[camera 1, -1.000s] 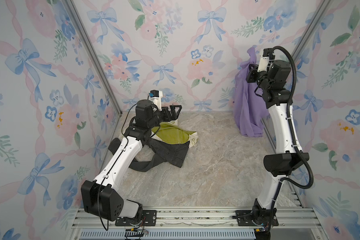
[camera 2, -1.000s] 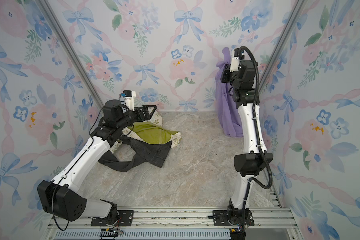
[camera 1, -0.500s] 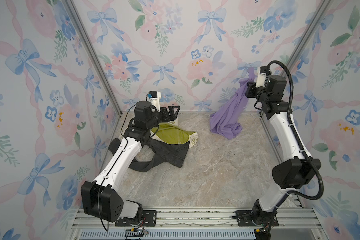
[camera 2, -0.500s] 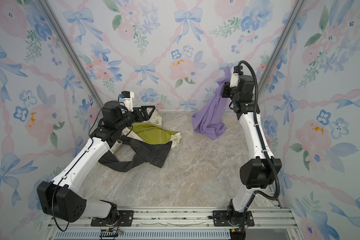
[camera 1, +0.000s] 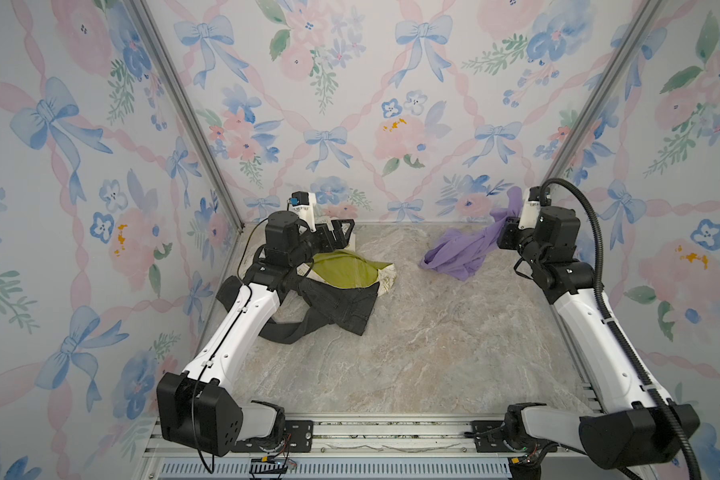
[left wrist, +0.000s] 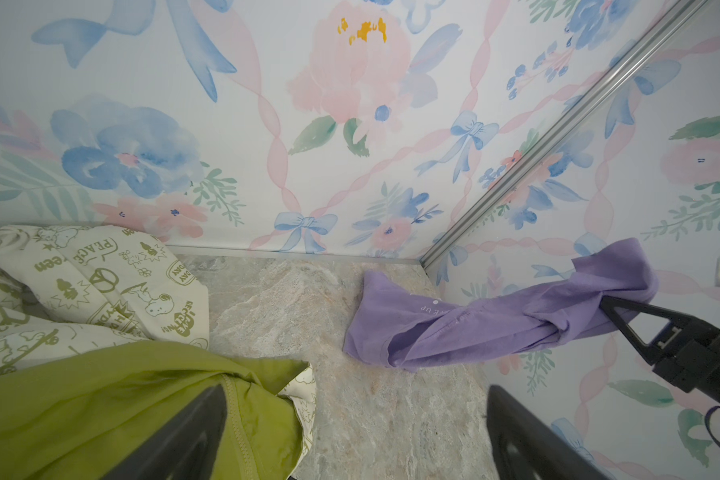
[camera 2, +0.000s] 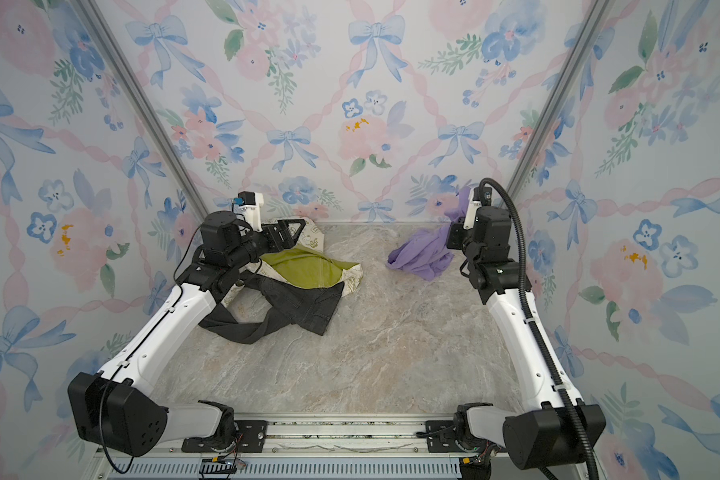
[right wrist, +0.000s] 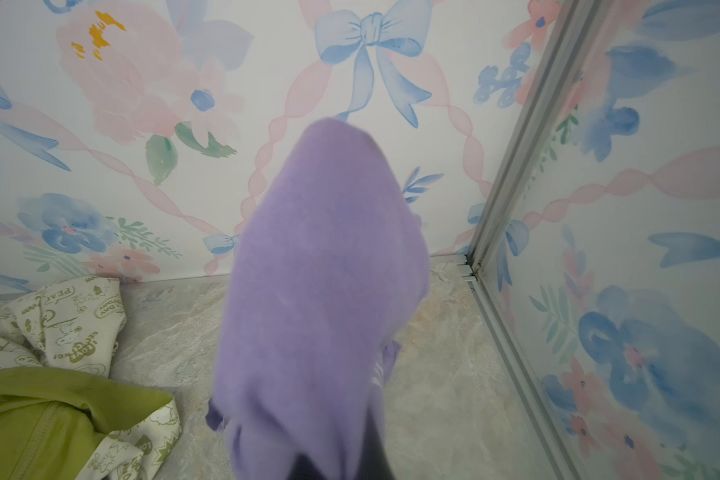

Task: Pick out a specific cloth from the pile
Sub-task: 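Lower the lavender shirt onto the table with the right gripper and release, then reach the right gripper down and grasp the lavender shirt again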

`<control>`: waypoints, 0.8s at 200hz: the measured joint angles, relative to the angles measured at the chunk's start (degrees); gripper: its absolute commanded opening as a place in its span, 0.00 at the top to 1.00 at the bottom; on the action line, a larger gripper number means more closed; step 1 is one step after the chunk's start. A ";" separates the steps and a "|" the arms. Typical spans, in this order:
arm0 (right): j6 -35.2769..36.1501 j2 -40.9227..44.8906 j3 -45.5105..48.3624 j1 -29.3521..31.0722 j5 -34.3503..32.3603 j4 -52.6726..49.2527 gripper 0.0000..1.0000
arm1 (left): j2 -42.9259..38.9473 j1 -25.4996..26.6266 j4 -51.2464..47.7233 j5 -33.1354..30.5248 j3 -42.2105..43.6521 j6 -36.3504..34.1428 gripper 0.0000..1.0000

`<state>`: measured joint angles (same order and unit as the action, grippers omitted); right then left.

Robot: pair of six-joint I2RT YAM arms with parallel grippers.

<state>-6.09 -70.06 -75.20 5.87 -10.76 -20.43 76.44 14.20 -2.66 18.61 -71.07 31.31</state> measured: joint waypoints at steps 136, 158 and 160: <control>-8.39 16.72 9.09 3.63 -14.25 -29.27 0.21 | -0.02 -0.04 0.94 -3.21 1.57 2.54 0.02; -7.02 16.68 7.63 3.63 -15.28 -27.82 0.16 | -0.02 -0.04 1.01 -3.52 1.57 2.99 0.02; -6.97 16.50 7.43 3.63 -15.30 -27.58 0.16 | -0.02 -0.04 1.03 -3.65 1.57 3.02 0.02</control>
<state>-13.06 -53.56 -67.77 9.50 -26.06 -48.01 76.42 14.15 -1.63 14.96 -69.49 34.33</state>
